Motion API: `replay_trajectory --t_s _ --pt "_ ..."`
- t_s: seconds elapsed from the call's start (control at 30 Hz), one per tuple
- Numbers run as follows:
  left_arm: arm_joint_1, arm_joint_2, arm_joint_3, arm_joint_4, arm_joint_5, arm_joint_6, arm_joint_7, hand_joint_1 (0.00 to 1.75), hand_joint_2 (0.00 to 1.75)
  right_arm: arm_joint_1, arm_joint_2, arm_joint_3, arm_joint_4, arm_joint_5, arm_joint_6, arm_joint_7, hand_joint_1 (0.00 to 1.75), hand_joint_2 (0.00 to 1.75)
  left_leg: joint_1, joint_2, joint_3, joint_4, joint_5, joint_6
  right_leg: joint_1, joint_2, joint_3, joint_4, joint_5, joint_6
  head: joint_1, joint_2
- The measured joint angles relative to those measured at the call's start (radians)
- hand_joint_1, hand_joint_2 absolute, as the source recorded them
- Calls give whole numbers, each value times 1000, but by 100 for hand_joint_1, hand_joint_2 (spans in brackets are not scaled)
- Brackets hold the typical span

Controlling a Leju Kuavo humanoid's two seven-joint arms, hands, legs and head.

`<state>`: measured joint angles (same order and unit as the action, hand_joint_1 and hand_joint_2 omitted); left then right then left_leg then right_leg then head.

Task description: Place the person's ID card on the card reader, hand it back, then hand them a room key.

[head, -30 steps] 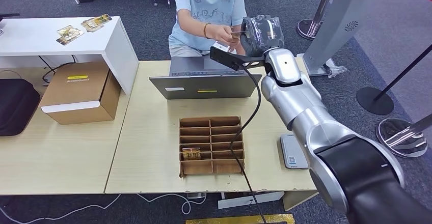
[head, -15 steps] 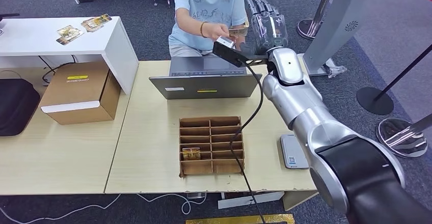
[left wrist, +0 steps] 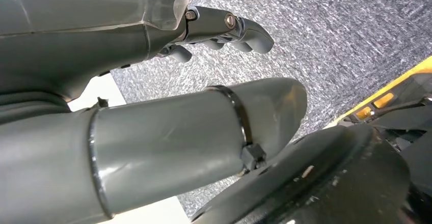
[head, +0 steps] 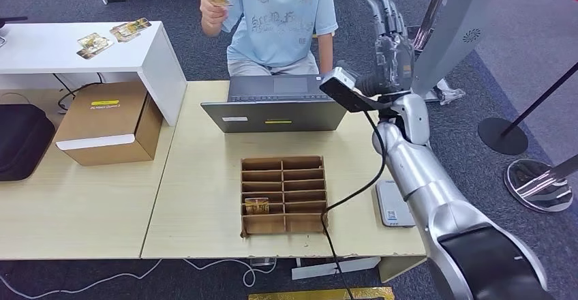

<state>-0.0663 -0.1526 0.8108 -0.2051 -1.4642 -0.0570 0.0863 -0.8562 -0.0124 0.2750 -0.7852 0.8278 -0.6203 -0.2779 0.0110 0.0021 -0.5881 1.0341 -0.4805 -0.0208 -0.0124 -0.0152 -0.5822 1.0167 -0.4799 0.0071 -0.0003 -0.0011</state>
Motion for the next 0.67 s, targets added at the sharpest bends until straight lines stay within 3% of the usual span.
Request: replay_trajectory --t_s 0.17,0.33,0.5,0.67 --pt "8 0 1 0 4 8 2 0 0 246 -83 -49 -329 -305 15 -127 0 175 0 -1 0 0 -1 1 0 -2 0 -1 -1 0 0 0" --pt "12 0 0 0 -13 17 3 0 0 510 -133 -101 -627 -546 67 -248 0 175 0 -1 0 0 -2 1 0 -2 0 -1 -2 0 0 0" --pt "12 -5 -2 0 -32 27 -1 0 0 786 -142 -175 -897 -679 98 -345 0 175 0 -2 -1 -1 -4 2 0 -3 0 -1 -4 0 0 0" --pt "11 -6 -12 0 -48 17 -2 0 0 972 -132 -289 -1095 -841 238 -371 0 175 0 -1 0 -1 -5 1 0 -1 0 -1 -4 0 0 0"
